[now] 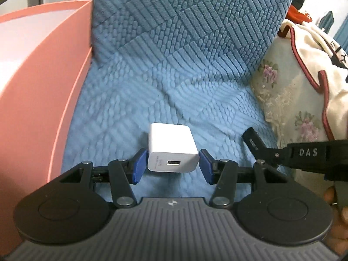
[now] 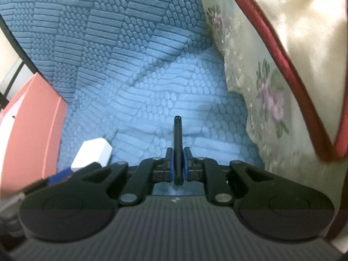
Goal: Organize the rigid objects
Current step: 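Carry the charger and USB stick with both tools over the pink box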
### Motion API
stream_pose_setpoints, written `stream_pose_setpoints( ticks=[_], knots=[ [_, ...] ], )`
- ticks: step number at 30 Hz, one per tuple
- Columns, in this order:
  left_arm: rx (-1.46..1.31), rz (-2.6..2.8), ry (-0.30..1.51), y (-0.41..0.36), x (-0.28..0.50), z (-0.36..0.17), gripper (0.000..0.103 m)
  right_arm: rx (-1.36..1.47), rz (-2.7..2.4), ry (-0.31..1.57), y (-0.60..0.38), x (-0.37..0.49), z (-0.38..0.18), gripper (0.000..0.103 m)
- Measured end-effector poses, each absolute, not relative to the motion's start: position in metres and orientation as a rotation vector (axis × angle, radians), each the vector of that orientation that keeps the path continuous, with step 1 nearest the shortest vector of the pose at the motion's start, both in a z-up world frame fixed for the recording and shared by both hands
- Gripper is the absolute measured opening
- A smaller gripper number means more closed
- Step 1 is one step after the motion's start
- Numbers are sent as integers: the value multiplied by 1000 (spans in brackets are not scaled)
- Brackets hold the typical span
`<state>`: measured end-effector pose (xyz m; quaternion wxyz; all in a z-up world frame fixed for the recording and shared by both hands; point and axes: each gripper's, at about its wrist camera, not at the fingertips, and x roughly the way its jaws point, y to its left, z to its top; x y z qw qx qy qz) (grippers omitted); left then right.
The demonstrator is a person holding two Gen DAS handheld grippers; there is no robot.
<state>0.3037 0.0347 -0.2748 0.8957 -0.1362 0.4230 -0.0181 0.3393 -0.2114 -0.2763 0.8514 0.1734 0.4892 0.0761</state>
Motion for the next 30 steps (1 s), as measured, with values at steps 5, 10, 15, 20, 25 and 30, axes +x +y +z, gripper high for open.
stream_pose_setpoints(
  ticks=[5,10,15,20,25,30],
  knots=[
    [-274,-16,915,28,278,-276,58,349,147,1014,-206,323,-274,12],
    [-242,-23,930,23,278,-279,58,323,148,1017,-201,328,-276,12],
    [-216,-8,919,18,283,-279,60,334,148,1035,-203,333,-282,12],
    [-213,26,916,16,294,-282,62,360,136,1042,-208,341,-287,12],
    [-226,59,909,14,305,-288,62,395,129,1052,-214,344,-290,12],
    [-251,79,898,17,312,-288,58,384,139,1050,-214,343,-289,12]
  ],
)
